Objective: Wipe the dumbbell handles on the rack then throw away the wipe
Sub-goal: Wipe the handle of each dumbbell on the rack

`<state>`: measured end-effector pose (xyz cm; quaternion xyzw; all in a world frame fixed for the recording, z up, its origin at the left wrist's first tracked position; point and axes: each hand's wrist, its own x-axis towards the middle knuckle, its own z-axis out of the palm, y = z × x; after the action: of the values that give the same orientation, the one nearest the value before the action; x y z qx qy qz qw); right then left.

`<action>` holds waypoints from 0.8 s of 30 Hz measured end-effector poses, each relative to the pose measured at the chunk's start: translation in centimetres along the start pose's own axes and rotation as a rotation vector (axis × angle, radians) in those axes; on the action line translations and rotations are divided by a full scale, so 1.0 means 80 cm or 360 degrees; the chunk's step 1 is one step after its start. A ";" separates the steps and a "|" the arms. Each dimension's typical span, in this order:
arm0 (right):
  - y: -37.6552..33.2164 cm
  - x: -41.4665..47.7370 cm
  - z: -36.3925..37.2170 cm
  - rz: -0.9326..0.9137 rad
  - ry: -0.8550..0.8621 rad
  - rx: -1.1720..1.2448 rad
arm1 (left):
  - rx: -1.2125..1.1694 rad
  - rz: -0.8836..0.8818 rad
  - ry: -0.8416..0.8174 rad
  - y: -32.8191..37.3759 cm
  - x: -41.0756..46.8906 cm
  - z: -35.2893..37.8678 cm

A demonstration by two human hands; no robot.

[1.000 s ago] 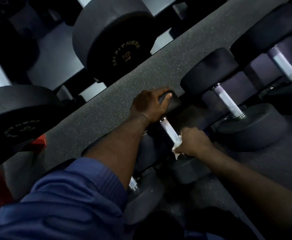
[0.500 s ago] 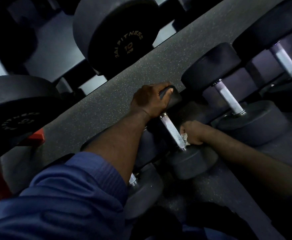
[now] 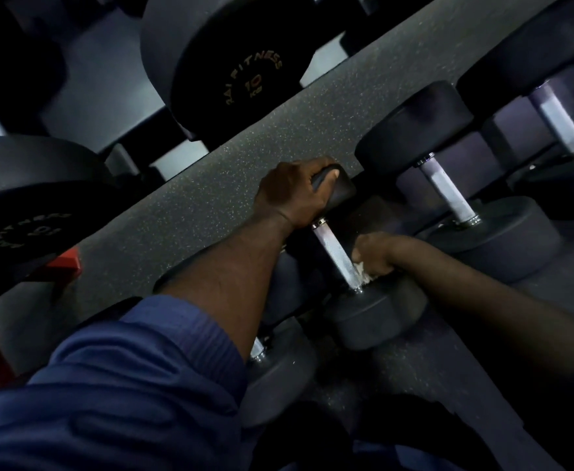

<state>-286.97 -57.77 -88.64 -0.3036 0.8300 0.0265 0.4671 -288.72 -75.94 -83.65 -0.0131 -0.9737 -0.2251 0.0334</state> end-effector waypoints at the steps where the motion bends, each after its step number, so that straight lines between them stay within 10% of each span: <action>1: 0.004 0.000 0.000 0.0012 0.0018 0.0000 | -0.0004 -0.0008 -0.0004 0.001 0.000 0.000; 19: -0.039 -0.059 0.023 -0.0123 0.0671 -0.0187 | 0.0004 -0.0012 -0.0024 0.005 -0.002 -0.005; 24: -0.097 -0.067 0.038 -0.0208 0.0474 -0.0402 | 0.0047 -0.0017 -0.0015 0.004 -0.005 -0.006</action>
<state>-278.56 -60.49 -84.23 -0.4134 0.8586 0.0549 0.2983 -288.26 -75.88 -83.13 -0.0085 -0.9771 -0.2107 0.0279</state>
